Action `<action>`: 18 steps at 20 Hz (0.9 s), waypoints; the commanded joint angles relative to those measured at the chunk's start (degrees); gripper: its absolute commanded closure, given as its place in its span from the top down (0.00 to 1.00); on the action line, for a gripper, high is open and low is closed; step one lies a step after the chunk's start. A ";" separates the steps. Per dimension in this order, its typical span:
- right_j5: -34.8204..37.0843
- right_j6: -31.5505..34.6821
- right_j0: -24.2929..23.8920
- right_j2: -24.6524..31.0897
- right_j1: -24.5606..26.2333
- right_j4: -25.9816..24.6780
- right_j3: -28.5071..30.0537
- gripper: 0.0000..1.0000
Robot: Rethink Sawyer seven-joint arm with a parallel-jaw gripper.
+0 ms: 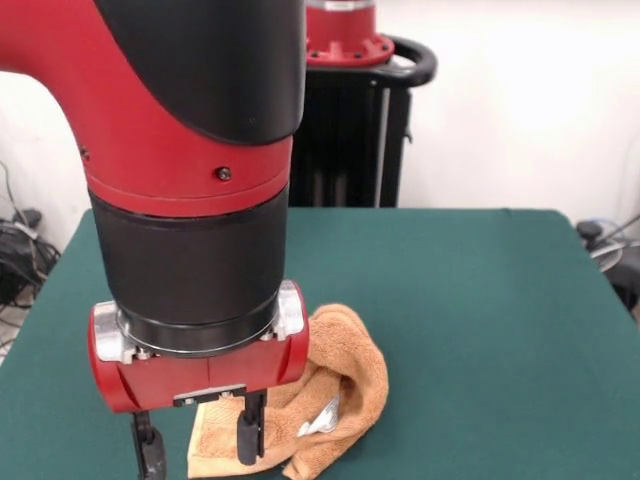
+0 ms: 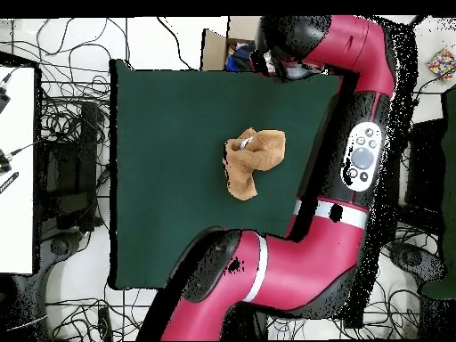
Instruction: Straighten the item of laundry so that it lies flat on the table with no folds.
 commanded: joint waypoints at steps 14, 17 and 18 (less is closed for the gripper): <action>-15.10 -7.50 -2.52 3.60 -5.27 0.39 26.99 1.00; -13.62 -8.64 -2.80 3.61 -5.26 -0.04 26.26 1.00; -13.28 -8.98 -2.99 3.67 -5.37 -0.09 26.18 1.00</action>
